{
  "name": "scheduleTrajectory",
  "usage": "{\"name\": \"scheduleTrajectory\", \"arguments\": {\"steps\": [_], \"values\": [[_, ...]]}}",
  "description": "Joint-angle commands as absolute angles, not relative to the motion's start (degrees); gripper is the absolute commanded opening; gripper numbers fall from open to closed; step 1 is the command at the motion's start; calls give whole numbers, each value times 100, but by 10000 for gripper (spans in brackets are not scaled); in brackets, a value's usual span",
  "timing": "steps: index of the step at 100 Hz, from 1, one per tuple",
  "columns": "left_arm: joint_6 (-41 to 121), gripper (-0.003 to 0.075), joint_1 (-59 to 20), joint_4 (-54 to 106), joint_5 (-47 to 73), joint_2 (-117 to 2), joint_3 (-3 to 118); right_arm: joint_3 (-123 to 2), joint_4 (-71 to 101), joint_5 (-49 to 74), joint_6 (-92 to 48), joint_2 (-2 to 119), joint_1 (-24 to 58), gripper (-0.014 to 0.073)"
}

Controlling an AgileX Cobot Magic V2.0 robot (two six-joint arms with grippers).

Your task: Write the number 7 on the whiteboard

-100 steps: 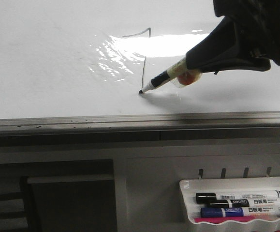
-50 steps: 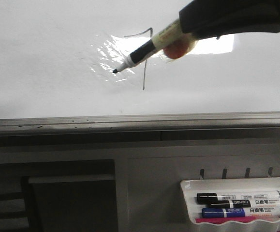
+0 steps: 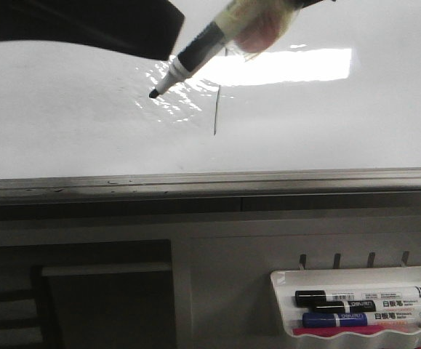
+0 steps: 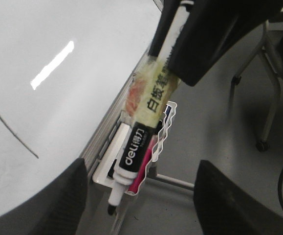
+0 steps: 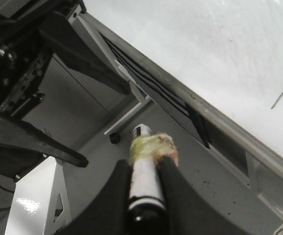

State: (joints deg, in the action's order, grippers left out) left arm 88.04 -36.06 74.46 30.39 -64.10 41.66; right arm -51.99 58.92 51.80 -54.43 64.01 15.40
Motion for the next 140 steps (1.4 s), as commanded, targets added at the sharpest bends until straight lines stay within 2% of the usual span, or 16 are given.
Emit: {"name": "scheduleTrajectory", "arguments": {"steps": [1, 20, 53, 63, 82, 84, 91, 95, 110, 115, 120, 140], "values": [[8992, 391, -3848, 7653, 2839, -6455, 4406, -5443, 6094, 5301, -5427, 6339, 1514, -61], [9153, 368, -4110, 7653, 2480, -6738, 4538, -5443, 6094, 5417, -5427, 6339, 1514, -61], [9175, 350, -4121, 7641, 2351, -7080, 4755, -5443, 6094, 5456, -5427, 6339, 1514, -62], [9175, 259, -4121, 7641, 2339, -7104, 4755, -5443, 6094, 5456, -5437, 6339, 1514, -62], [9175, -21, -4121, 7641, 2339, -7104, 4755, -5443, 6094, 5446, -5437, 6339, 1514, -62], [9175, -18, -4121, 7641, 2339, -7104, 4755, -5443, 6094, 5446, -5437, 6339, 1514, -60], [9175, -20, -4121, 7641, 2339, -7104, 4755, -5443, 6094, 5457, -5478, 6339, 1514, -18], [9175, -20, -4121, 7641, 2339, -7104, 4755, -5443, 6094, 5457, -5489, 6339, 1514, 39], [9175, -20, -4121, 7641, 2339, -7104, 4755, -5443, 6094, 5410, -5489, 6339, 1514, 382], [9165, -20, -4121, 7641, 2285, -7094, 4755, -5443, 6094, 5389, -5489, 6339, 1514, 454], [9100, -20, -4121, 7641, 2223, -7069, 4755, -5469, 6094, 5378, -5489, 6327, 1489, 484], [8591, -20, -4109, 7804, 1408, -6796, 4644, -5557, 5814, 5313, -5489, 5909, 901, 479]]}}
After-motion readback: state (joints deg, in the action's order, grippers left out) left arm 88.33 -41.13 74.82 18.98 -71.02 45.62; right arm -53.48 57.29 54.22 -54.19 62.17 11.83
